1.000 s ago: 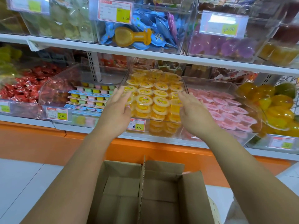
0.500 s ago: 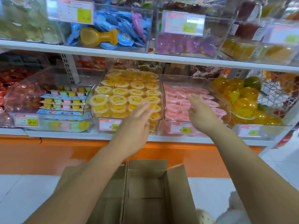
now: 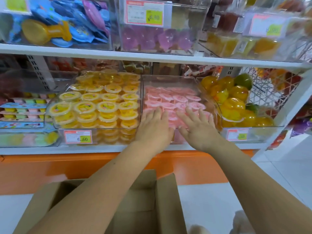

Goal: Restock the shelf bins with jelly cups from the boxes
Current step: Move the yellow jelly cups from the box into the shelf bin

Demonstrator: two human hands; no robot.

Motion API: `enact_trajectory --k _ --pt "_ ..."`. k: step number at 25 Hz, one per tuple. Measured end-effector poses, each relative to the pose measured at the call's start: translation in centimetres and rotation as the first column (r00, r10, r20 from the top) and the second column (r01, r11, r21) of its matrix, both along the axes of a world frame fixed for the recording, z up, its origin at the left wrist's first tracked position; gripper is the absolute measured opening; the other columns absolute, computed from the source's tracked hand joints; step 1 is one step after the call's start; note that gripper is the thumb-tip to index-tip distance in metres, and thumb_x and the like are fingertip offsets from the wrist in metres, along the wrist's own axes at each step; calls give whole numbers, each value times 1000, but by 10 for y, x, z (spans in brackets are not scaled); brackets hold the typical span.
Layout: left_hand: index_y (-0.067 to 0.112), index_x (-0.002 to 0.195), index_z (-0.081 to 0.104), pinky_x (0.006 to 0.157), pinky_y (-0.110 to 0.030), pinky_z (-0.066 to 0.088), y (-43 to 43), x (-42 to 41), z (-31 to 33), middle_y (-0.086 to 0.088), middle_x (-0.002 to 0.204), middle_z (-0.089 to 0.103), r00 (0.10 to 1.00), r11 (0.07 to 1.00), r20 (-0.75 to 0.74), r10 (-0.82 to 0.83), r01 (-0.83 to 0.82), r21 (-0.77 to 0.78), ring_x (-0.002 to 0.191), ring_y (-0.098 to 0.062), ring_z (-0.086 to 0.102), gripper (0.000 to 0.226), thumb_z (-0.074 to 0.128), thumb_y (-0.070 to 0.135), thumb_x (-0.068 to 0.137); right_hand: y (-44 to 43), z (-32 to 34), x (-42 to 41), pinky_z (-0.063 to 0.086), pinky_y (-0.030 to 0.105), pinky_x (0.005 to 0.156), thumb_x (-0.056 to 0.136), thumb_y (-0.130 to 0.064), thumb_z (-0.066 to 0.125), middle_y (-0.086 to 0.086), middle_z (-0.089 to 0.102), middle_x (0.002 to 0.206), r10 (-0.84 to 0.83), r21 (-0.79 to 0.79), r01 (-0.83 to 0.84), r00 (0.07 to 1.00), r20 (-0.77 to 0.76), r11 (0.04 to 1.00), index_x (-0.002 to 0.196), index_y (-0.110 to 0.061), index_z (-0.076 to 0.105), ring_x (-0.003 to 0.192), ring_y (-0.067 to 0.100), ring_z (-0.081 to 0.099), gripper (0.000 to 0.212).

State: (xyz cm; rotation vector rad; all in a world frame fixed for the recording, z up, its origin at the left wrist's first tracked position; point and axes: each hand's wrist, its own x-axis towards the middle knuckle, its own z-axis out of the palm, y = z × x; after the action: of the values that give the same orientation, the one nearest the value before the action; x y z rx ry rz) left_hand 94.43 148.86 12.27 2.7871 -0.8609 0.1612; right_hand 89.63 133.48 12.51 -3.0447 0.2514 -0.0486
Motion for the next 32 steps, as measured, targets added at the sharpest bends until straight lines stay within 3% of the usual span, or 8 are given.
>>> enact_trajectory --k 3,5,8,13,18,25,28,32 --pt "13 156 21 124 -42 10 4 -3 2 -8 161 27 1000 999 29 -1 -1 49 149 -26 19 64 34 47 104 -4 5 3 -1 59 116 101 -45 24 -7 -2 162 19 -7 -19 1000 -20 1000 151 -46 4 148 36 -3 53" --pt "16 156 26 123 -39 13 2 3 7 -8 161 27 1000 1000 17 4 -4 3 148 -25 21 59 33 44 104 -7 12 10 0 57 117 102 -42 23 -7 5 162 1 43 -3 999 45 999 151 -44 12 148 32 0 50" --pt "14 157 23 124 -38 12 -13 23 17 -9 164 21 1000 1000 4 -2 2 -27 152 -25 15 56 30 38 106 -11 20 29 -3 55 116 103 -37 23 -5 7 162 -8 72 3 997 71 997 152 -38 16 149 28 -1 49" --pt "9 158 12 124 -43 3 -25 52 15 -12 167 3 988 990 -143 52 -33 135 154 -26 1 59 21 36 107 -10 18 50 -9 55 115 104 -41 17 -5 -2 162 47 108 -42 998 -48 993 152 -39 9 149 25 -9 50" --pt "9 159 5 125 -45 -1 -22 49 15 -12 167 -5 970 987 -241 39 0 160 154 -25 -7 59 17 35 107 -11 17 49 -11 56 115 103 -46 12 -5 -9 162 80 43 -73 983 -165 996 152 -41 2 148 26 -12 51" --pt "8 159 3 125 -44 1 -33 72 37 -9 167 -6 969 985 -226 105 -70 158 154 -27 -8 61 27 28 106 -25 29 80 -5 52 118 104 -38 16 -3 -3 162 50 84 -43 995 -85 996 154 -34 10 149 23 -7 50" --pt "5 158 8 124 -45 5 -41 84 45 -14 166 -1 966 956 -224 129 -61 286 153 -31 -3 67 39 26 102 -18 27 100 -4 51 117 104 -37 17 -2 -3 162 92 84 -82 988 -123 993 154 -31 7 149 25 -7 52" --pt "3 151 34 118 -48 21 -43 88 46 -24 155 27 979 854 -169 114 -10 520 144 -39 23 54 41 15 98 -12 21 104 -4 50 117 104 -38 17 -4 -3 162 141 64 -132 978 -155 989 154 -34 6 149 26 -5 51"
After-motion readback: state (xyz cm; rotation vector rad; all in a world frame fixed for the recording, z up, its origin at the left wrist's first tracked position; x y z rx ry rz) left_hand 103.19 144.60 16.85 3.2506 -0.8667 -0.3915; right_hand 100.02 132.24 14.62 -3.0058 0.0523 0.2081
